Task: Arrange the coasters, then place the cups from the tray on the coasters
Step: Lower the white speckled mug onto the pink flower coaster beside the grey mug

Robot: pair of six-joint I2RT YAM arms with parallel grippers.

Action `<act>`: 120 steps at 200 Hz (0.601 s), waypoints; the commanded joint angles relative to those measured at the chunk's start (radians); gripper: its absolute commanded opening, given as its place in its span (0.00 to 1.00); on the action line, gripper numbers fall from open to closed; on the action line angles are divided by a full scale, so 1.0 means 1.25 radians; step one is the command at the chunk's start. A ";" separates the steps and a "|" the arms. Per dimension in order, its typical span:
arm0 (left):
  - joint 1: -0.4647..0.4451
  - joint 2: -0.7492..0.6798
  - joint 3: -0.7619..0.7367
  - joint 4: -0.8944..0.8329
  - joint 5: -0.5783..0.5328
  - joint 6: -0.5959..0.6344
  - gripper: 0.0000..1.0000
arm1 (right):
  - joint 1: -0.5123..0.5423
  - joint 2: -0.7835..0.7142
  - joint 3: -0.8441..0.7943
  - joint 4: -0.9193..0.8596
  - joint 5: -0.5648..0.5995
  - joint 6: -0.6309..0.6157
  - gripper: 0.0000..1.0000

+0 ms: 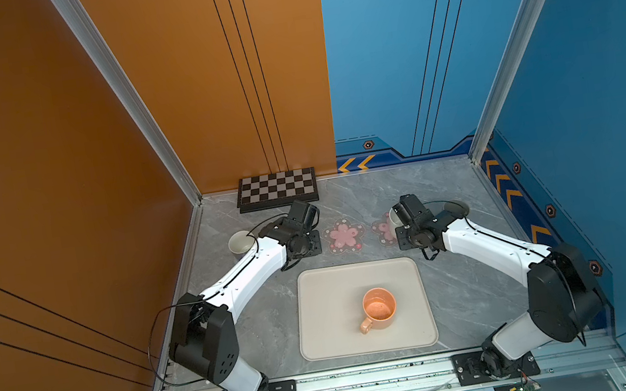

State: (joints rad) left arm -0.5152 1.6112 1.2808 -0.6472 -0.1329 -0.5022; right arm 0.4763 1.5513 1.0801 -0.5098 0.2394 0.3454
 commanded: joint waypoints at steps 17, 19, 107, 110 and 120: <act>0.007 0.031 0.043 -0.007 0.025 0.009 0.33 | -0.008 0.022 0.058 0.095 0.022 -0.023 0.00; 0.008 0.032 0.044 -0.007 0.025 0.010 0.34 | -0.008 0.024 0.060 0.096 0.021 -0.022 0.00; 0.008 0.085 0.078 -0.008 0.051 0.012 0.33 | -0.039 0.077 0.063 0.171 -0.001 -0.040 0.00; 0.008 0.085 0.080 -0.008 0.052 0.012 0.33 | -0.041 0.077 0.064 0.170 -0.002 -0.038 0.00; 0.009 0.090 0.083 -0.008 0.054 0.012 0.33 | -0.045 0.081 0.066 0.171 -0.002 -0.036 0.00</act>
State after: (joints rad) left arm -0.5152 1.7035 1.3529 -0.6472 -0.0948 -0.5018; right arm 0.4400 1.6627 1.1229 -0.3965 0.2287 0.3103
